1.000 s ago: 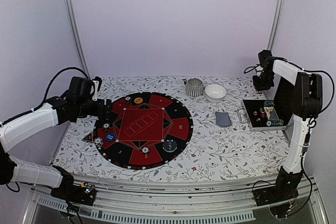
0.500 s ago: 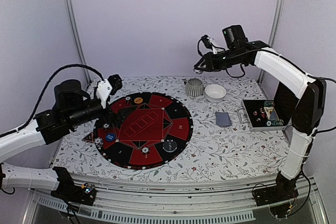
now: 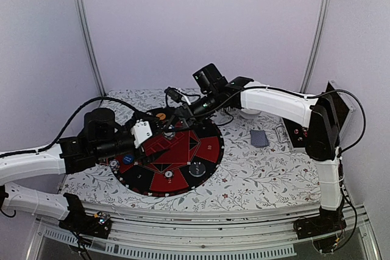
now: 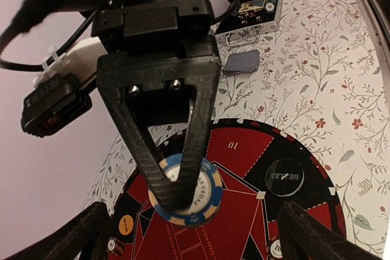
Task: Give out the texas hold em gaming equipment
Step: Pass from the right arm to the left
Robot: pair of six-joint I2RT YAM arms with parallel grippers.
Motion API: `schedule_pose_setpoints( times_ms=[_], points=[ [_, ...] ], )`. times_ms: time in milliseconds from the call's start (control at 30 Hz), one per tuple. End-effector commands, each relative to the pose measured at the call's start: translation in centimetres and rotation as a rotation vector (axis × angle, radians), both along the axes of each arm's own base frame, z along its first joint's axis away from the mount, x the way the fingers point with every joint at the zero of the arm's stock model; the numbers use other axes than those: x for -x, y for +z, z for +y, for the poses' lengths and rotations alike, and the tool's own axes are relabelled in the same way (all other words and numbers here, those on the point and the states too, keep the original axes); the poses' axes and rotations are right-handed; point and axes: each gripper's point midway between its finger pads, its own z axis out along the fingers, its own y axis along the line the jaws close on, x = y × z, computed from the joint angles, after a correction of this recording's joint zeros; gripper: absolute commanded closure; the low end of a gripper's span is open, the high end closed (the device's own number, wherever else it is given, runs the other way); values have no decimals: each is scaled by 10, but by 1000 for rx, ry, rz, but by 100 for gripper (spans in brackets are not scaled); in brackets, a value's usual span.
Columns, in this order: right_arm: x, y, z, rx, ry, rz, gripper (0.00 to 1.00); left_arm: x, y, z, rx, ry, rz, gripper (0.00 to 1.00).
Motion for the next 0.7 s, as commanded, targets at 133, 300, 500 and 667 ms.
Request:
schedule_pose_setpoints(
  times_ms=[133,300,500,667],
  points=[
    [24,24,24,-130,118,44,98,-8,-10,-6,-13,34,6,14],
    [28,24,24,-132,128,46,98,-13,-19,-8,-39,50,39,30],
    [28,19,25,-128,132,47,98,-16,-18,-8,-29,64,32,34],
    [28,17,27,-131,135,56,98,-19,-14,-7,-15,80,21,46]
  ],
)
